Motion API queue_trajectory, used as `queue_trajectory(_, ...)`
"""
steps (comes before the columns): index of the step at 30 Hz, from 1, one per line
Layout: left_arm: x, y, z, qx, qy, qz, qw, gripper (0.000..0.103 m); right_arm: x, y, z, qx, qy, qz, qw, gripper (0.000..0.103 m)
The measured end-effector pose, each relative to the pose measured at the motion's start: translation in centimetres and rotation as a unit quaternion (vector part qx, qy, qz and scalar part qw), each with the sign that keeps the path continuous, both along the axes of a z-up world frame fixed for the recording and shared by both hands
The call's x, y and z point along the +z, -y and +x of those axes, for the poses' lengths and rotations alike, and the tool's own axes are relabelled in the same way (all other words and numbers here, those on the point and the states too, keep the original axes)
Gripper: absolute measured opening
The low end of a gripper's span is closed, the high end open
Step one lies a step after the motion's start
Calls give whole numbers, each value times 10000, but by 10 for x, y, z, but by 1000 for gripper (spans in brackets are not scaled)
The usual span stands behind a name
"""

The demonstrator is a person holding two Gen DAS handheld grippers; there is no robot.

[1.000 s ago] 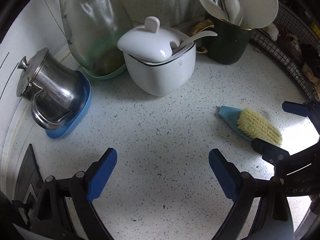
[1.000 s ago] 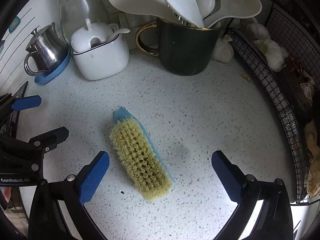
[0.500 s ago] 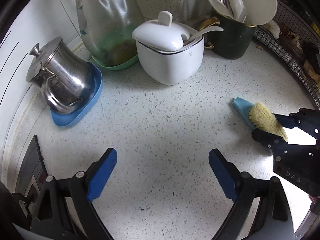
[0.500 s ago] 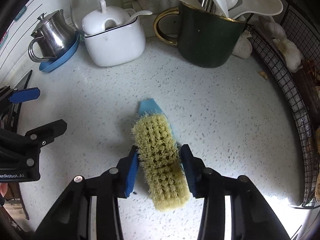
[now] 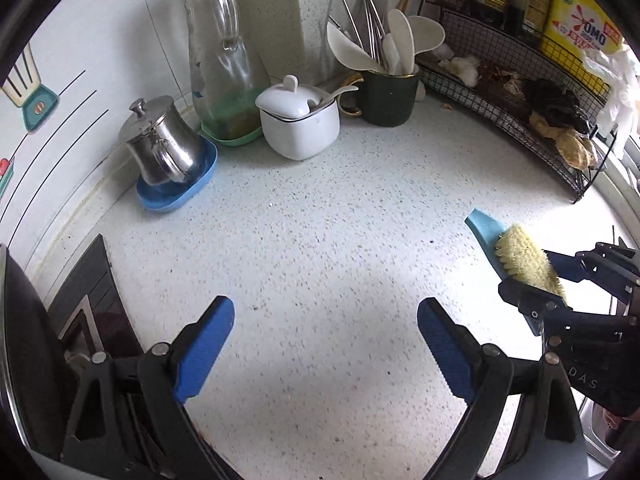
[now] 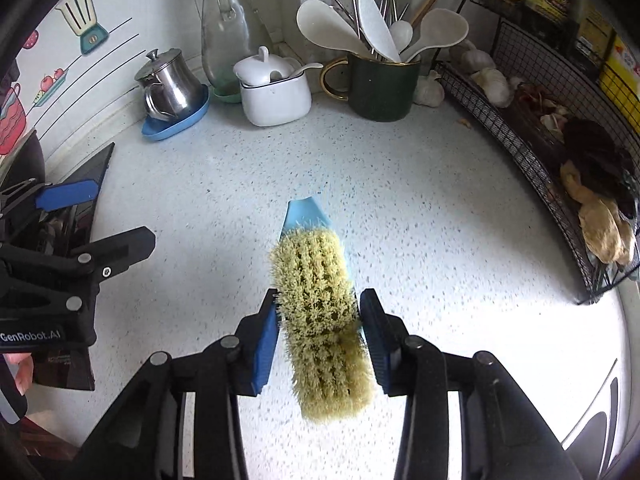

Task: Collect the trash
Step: 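Carry the scrub brush down over the red bucket with the right gripper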

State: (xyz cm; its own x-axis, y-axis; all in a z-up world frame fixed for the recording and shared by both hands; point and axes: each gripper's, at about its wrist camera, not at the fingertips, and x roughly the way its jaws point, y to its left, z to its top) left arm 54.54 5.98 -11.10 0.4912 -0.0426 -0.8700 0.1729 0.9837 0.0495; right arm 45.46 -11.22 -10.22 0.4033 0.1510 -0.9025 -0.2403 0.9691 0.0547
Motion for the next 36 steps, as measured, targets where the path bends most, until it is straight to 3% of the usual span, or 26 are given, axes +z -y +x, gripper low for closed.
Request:
queue_trajectory(5, 4, 8, -41, 129, -51, -127, 9998, 92, 15, 7, -39, 96, 52, 143, 9998, 38)
queue_trajectory(10, 3, 15, -87, 401, -161, -316, 9986, 92, 15, 16, -69, 284, 20, 164, 9995, 38)
queue_trajectory(18, -6, 23, -146, 449, -236, -387, 9980, 92, 8, 9, -101, 419, -91, 105, 9990, 38)
queue_trajectory(28, -21, -8, -220, 435, -370, -570, 9967, 92, 4, -26, -163, 360, -228, 59, 9991, 38)
queue_trajectory(36, -44, -39, -295, 418, -599, -497, 9961, 92, -8, -63, -230, 343, -364, 29, 9987, 38)
